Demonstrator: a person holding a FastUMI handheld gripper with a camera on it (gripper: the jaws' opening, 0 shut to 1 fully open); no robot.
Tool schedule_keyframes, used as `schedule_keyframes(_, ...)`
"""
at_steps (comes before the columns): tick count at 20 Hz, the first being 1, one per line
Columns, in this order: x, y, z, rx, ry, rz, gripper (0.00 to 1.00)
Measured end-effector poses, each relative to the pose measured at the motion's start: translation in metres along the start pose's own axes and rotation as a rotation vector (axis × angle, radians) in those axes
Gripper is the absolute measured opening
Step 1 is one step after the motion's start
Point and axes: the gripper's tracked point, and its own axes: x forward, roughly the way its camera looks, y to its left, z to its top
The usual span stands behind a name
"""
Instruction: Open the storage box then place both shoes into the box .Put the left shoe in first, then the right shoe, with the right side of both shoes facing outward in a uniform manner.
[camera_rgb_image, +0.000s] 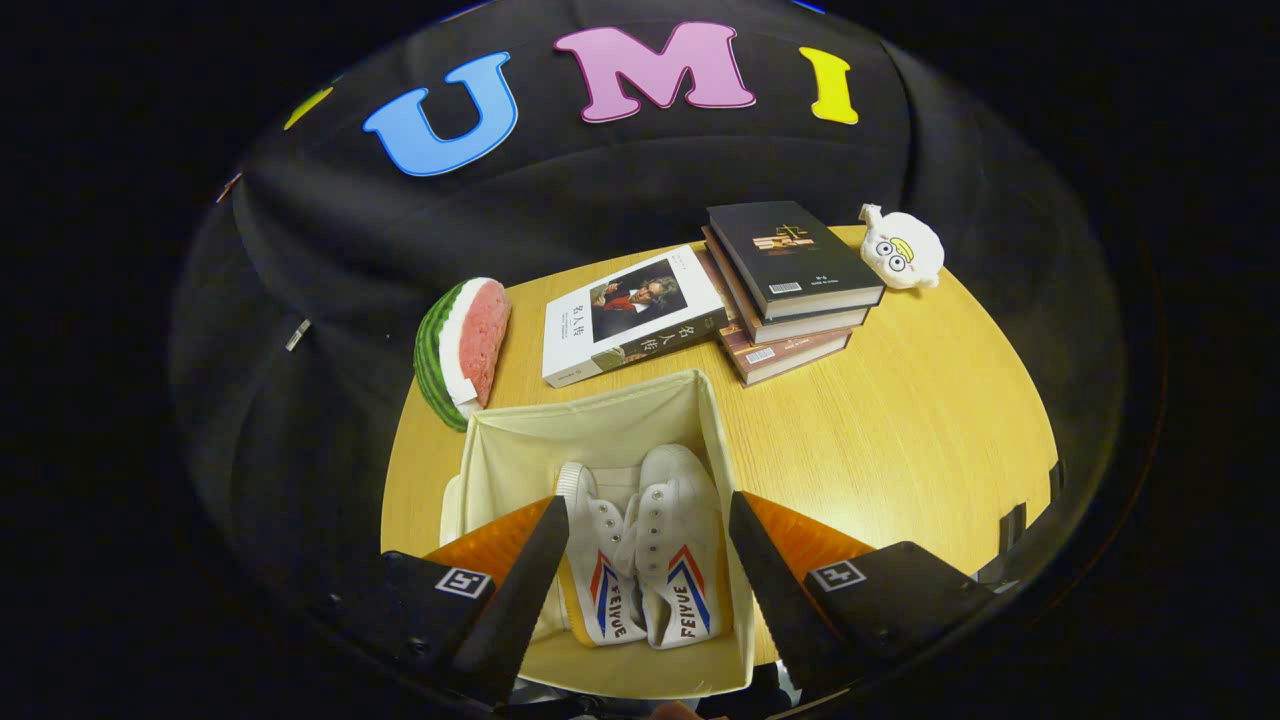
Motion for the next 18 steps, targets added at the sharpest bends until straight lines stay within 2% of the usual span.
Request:
schedule_keyframes(4, -0.008, -0.011, 0.013, 0.006, -0.022, 0.024, 0.99)
schedule_keyframes(9, -0.028, -0.045, 0.052, 0.021, -0.102, 0.033, 0.99)
schedule_keyframes(14, -0.047, -0.097, 0.083, 0.026, -0.174, 0.02, 0.99)
schedule_keyframes(18, -0.066, -0.145, 0.106, 0.001, -0.261, -0.028, 0.99)
